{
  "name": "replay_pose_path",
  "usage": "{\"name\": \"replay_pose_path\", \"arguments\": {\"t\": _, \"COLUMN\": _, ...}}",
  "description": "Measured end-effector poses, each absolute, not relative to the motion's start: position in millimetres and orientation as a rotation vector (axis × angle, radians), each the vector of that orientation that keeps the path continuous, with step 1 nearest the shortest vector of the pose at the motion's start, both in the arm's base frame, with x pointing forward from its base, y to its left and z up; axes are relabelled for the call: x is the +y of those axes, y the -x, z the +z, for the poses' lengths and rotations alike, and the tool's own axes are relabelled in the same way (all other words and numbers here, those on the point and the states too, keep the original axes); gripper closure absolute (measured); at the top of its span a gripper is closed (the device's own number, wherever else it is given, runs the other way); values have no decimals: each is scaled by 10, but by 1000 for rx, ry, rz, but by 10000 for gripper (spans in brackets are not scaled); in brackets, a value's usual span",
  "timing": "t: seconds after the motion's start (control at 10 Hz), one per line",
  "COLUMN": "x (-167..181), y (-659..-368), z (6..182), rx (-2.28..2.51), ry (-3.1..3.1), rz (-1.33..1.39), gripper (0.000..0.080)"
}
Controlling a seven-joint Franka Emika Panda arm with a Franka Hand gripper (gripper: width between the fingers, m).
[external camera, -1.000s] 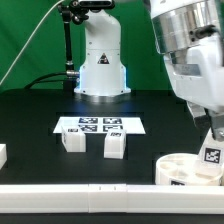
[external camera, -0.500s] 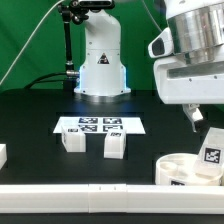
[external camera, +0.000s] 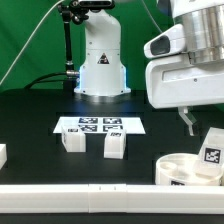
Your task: Assemble stool
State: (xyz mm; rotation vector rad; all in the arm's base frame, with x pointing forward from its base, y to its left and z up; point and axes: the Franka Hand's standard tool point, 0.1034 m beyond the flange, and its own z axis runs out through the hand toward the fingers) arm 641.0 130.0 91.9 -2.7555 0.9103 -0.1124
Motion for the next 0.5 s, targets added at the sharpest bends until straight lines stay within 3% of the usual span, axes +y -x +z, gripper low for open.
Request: {"name": "replay_pose_path", "arguments": {"t": 0.5, "x": 1304, "y": -6403, "z": 909, "rx": 260, "ry": 2933, "rz": -186, "gripper": 150}}
